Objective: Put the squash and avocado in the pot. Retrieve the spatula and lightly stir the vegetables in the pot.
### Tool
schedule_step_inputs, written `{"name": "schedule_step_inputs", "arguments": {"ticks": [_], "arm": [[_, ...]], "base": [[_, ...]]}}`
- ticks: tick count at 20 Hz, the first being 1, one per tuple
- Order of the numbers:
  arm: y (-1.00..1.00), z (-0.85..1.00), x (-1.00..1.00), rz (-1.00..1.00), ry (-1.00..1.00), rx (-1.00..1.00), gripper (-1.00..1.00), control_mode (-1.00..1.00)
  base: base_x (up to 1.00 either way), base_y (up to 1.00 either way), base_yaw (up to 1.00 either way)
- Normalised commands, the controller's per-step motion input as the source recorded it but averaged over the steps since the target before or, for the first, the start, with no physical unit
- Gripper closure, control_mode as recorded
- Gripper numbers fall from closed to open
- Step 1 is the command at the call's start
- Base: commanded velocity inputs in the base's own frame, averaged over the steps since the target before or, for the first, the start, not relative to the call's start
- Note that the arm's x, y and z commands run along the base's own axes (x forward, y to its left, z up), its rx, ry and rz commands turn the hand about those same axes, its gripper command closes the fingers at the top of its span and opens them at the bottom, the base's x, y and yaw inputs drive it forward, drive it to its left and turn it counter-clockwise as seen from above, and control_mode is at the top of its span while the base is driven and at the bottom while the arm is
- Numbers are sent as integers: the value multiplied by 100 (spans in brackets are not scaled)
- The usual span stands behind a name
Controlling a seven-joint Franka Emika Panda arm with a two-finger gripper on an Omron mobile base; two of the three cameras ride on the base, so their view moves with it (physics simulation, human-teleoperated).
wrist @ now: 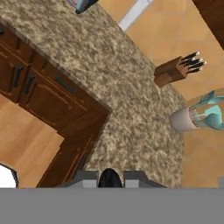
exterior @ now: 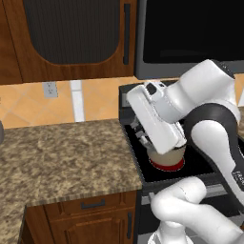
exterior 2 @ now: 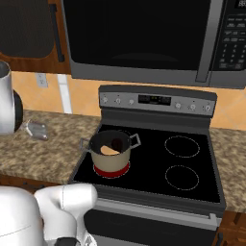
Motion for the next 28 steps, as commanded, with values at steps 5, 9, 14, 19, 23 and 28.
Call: {"name": "schedule_step_inputs", "arguments": {"ticks": [5, 9, 14, 19, 23, 28], "arm": [[-100, 18, 11, -6, 30, 30, 100, -100], [-98, 15, 47, -10, 23, 25, 100, -100], [-78, 15, 44, 2, 8, 8, 100, -100], [-51, 4, 57, 29, 6, -2, 100, -100], [-46, 0, 29, 0, 5, 13, 100, -100], [-52, -23, 56, -19, 16, 22, 100, -100]], "base": [[0, 0, 0], [0, 0, 0], [0, 0, 0], [0, 0, 0], [0, 0, 0], [0, 0, 0]]}}
